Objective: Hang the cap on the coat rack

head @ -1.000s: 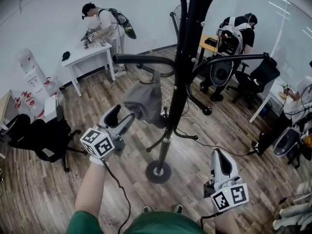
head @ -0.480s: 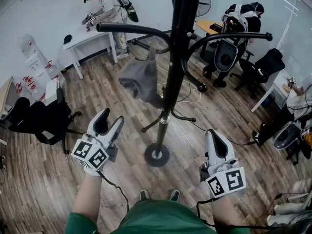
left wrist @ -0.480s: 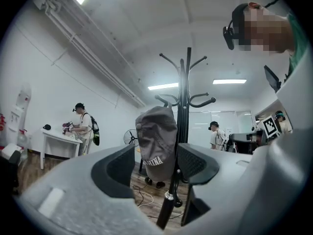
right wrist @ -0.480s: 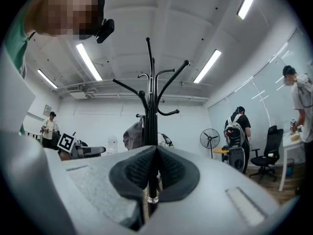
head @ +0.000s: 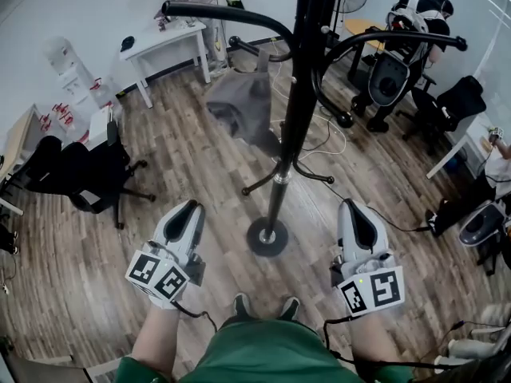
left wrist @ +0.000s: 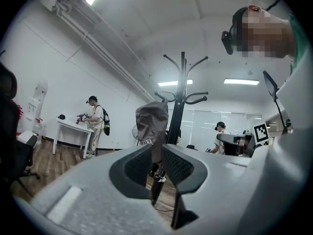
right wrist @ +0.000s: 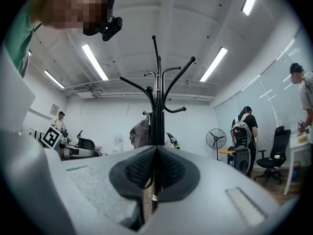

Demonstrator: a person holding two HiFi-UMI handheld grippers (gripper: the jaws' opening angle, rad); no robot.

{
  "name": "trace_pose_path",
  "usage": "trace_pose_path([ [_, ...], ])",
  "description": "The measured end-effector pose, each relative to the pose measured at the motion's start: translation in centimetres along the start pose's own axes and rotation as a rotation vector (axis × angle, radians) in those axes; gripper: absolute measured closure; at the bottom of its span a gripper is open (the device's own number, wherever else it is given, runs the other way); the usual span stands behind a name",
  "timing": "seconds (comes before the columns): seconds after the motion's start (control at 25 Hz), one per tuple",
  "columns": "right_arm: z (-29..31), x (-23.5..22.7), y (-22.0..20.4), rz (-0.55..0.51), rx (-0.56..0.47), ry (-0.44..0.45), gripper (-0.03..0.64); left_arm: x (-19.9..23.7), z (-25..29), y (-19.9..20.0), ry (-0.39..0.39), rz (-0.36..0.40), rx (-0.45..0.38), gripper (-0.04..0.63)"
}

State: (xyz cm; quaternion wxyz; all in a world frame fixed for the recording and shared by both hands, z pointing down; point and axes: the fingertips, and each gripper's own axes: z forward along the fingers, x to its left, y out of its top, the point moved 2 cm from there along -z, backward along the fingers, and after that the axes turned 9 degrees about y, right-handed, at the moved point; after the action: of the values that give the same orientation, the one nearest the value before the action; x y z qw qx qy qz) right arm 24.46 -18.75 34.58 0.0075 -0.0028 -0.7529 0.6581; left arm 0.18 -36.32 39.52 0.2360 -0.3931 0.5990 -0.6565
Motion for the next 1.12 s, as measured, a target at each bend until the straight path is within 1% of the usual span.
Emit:
trace_pose_path([
  [0.24, -0.5, -0.3, -0.8, 0.000, 0.006, 0.006, 0.614, 0.6, -2.1, -1.1, 0.093, -0.002, 0.003, 0.526],
  [0.44, -0.8, -0.8, -1.0, -0.005, 0.005, -0.001, 0.614, 0.9, -2.9, -1.3, 0.116, 0.011, -0.011, 0.528],
  [0.6, -0.9, -1.0, -0.6, -0.010, -0.002, -0.003, 0.614, 1.1, -2.9, -0.6, 0.144, 0.006, -0.019, 0.528],
  [0.8, -0.8, -1.1, 0.1, -0.019, -0.014, -0.001, 0.614, 1.1, -2.6, 0.1, 0.145, 0.008, -0.037, 0.531],
  [1.0, -0.7, -1.3, 0.5, -0.026, -0.021, -0.001, 0.614, 1.3, -2.2, -0.1, 0.131, 0.004, -0.054, 0.531],
  [1.12, -0.7, -1.6, 0.4, -0.022, -0.024, -0.007, 0.614, 1.4, -1.8, 0.0, 0.139, 0.001, -0.046, 0.531],
])
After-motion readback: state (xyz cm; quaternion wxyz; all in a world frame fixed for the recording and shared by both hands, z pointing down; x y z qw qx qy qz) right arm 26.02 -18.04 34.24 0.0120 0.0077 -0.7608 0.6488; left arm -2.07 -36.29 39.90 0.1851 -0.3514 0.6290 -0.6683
